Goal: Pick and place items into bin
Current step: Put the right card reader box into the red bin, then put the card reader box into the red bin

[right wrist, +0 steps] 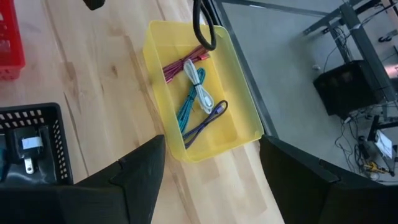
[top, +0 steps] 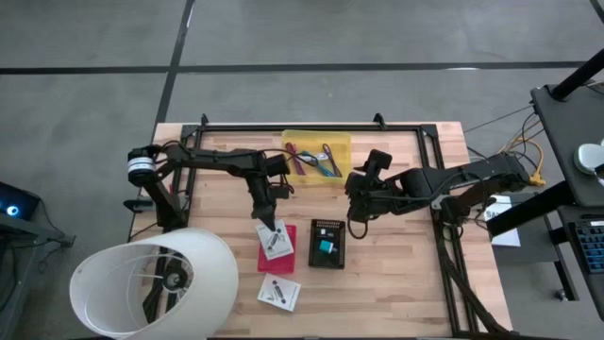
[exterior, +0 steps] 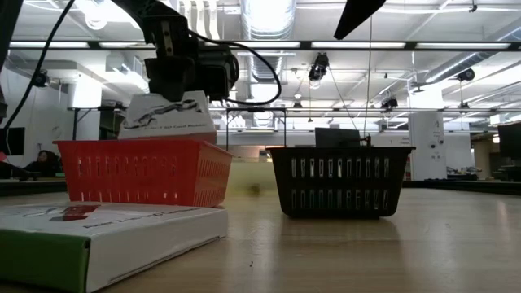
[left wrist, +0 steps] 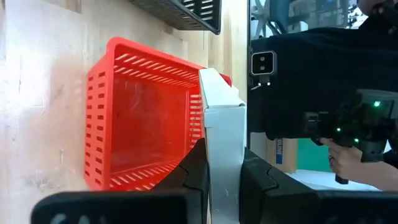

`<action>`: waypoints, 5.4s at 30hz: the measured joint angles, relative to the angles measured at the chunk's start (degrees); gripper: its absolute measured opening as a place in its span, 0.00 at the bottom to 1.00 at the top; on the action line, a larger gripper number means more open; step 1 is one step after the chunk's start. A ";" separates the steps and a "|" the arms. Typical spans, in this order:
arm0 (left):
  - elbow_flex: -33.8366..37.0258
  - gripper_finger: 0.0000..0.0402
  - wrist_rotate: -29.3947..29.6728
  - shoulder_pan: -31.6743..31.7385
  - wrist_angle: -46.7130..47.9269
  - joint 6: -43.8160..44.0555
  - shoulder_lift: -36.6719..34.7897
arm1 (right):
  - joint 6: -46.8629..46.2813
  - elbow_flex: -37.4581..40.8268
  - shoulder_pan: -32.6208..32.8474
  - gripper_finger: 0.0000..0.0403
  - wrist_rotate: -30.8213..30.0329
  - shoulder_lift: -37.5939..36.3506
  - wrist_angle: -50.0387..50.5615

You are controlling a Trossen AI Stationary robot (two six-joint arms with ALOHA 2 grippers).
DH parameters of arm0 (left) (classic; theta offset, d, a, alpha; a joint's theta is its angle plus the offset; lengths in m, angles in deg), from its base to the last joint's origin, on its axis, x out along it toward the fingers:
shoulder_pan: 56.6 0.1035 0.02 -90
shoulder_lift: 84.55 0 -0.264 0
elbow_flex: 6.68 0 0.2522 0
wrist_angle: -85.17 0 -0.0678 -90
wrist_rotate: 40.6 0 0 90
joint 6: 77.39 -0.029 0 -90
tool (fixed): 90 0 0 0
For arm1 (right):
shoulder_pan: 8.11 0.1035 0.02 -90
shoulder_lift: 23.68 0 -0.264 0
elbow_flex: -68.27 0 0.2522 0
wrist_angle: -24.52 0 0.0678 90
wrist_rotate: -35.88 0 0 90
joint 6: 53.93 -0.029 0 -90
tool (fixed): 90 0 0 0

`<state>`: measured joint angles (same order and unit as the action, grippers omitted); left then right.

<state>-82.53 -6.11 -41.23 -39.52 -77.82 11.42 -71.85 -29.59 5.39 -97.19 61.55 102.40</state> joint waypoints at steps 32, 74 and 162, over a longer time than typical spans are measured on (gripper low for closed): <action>-1.03 0.59 4.33 -0.94 0.04 -1.78 -1.52 | 1.11 0.00 0.00 0.61 0.00 0.02 0.05; -18.68 0.60 39.45 -15.91 -3.27 0.07 -12.88 | 1.38 0.57 -0.04 0.61 -0.02 0.04 -0.04; -11.98 0.00 25.26 -35.74 7.42 -20.95 6.73 | -2.97 0.98 0.00 0.61 -0.05 0.04 -0.07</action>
<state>-94.50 19.15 -76.97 -32.10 -98.77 18.15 -74.81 -28.60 5.39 -97.24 61.59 102.34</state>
